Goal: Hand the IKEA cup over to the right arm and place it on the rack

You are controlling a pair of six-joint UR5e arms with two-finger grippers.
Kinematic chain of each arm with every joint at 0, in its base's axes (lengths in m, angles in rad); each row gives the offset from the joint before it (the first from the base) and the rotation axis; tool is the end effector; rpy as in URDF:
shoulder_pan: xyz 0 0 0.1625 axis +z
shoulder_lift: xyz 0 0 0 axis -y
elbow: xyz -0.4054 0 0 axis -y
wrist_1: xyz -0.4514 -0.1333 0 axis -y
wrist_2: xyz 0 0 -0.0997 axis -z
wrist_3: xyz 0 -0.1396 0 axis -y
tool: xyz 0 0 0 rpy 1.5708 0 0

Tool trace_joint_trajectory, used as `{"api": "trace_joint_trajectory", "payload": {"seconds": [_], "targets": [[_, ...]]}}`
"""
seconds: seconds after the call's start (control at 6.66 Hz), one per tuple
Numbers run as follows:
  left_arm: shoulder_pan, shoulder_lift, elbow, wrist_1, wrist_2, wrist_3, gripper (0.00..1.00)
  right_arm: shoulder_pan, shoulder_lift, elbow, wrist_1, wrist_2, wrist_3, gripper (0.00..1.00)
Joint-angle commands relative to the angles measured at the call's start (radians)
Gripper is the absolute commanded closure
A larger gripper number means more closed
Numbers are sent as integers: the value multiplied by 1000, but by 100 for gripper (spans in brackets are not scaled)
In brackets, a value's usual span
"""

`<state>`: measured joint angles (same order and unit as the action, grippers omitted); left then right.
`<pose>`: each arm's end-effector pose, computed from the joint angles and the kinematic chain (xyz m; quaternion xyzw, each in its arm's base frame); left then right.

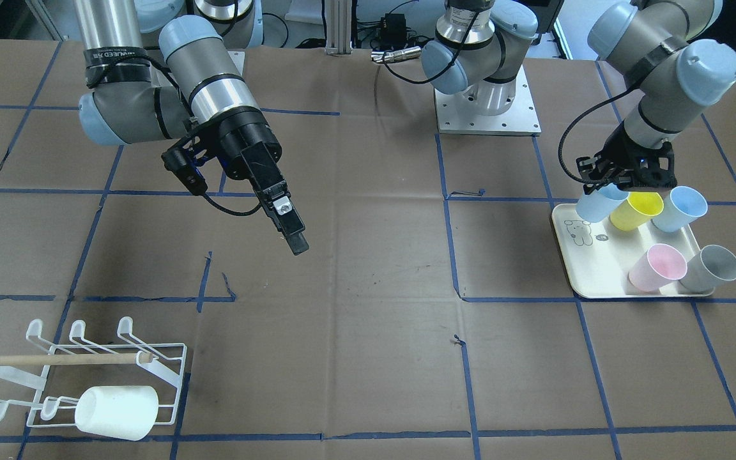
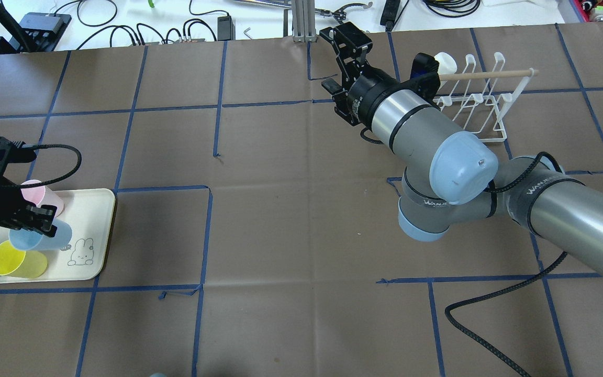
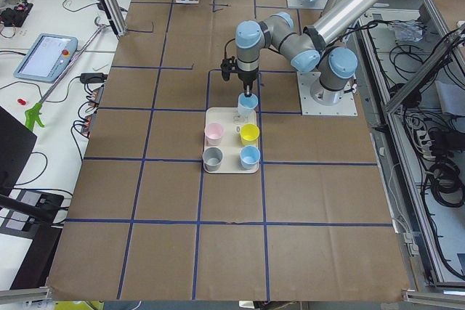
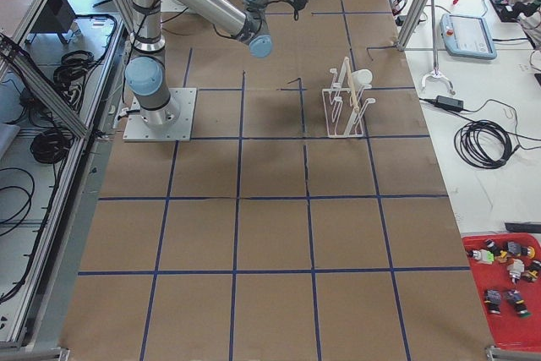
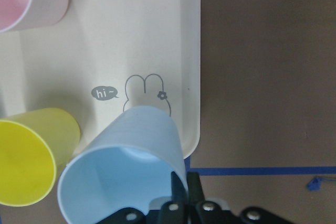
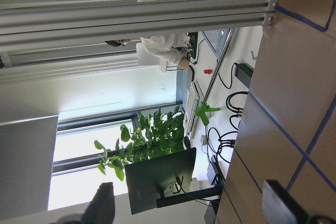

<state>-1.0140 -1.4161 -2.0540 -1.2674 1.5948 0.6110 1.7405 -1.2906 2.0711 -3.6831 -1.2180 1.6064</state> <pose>0.1333 -0.4600 0.2754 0.0272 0.9995 0.0171 0.0031 0.2775 -0.5447 0.3003 0.4279 0.6542 -0.2767 0.5589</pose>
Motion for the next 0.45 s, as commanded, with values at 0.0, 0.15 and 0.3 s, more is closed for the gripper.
{"api": "trace_joint_trajectory", "payload": {"seconds": [0.0, 0.15, 0.3], "targets": [[-116, -24, 218, -151, -12, 0, 100, -1, -4, 7, 2, 0, 0, 0], [-148, -76, 341, -193, -35, 4, 100, 1, -13, 12, 6, -2, 1, 0], [-184, -117, 438, -228, -132, 12, 100, 1, -25, 59, 0, 0, 0, 0]]}}
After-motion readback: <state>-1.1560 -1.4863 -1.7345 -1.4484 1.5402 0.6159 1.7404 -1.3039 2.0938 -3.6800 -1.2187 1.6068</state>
